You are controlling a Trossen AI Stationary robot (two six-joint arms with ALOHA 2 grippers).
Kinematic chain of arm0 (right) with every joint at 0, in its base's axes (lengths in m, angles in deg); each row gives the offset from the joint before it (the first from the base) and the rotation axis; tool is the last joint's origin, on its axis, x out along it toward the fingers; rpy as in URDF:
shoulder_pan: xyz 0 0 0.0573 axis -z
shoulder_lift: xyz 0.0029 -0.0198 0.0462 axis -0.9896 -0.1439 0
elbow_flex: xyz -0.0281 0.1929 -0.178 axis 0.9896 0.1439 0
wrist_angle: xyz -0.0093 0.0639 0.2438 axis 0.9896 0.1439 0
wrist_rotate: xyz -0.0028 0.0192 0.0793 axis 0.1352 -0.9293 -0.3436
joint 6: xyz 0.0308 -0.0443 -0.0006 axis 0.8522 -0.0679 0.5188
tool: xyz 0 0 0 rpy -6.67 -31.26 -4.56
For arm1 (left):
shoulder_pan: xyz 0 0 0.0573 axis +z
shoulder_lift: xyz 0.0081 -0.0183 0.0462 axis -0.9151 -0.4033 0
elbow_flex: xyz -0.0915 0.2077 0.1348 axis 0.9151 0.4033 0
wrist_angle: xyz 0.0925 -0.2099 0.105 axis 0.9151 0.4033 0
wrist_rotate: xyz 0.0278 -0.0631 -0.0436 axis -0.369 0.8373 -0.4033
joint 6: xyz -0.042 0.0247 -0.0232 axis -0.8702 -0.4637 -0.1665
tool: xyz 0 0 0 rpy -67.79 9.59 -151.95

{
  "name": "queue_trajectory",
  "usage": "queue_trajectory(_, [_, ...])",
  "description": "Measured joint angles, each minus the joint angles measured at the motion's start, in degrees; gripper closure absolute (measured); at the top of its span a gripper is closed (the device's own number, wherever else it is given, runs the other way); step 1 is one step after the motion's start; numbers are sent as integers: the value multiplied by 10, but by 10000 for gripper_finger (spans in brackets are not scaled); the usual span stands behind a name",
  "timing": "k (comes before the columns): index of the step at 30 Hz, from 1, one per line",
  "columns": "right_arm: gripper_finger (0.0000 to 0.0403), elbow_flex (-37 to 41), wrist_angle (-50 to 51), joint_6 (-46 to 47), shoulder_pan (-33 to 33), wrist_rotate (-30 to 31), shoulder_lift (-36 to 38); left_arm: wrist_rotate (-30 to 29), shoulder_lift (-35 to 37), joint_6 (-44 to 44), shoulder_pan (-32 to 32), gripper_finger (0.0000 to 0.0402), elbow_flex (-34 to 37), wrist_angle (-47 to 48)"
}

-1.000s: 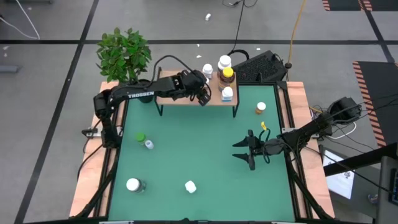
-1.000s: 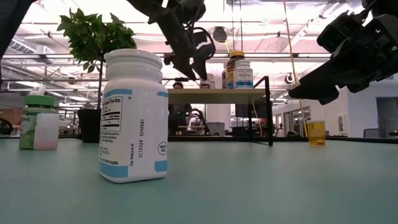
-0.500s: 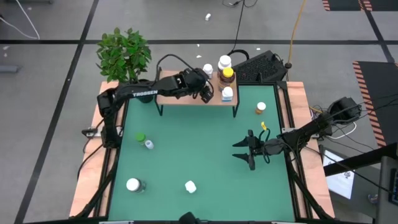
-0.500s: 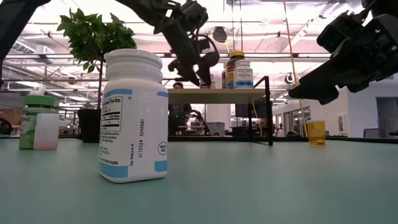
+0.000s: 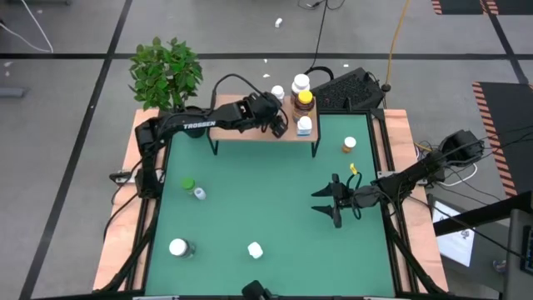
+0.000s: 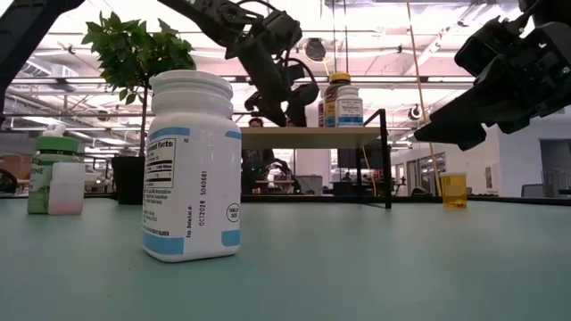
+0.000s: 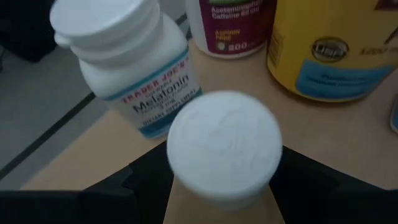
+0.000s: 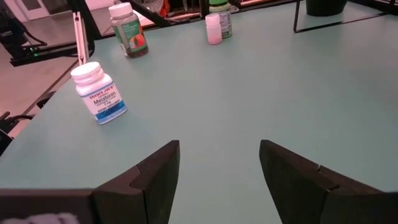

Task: Pick and place medicine bottles onto shelf by color
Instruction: Put the small white pill bottle on the shelf

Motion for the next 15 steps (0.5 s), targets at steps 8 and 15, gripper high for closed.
queue_trajectory(8, [188, 0, -3, 0, 0, 0, 0, 0, -1, -4, 5, 163, 0, -19])
queue_trajectory(15, [188, 0, -3, 0, 0, 0, 0, 3, -17, -4, 6, 163, 0, -55])
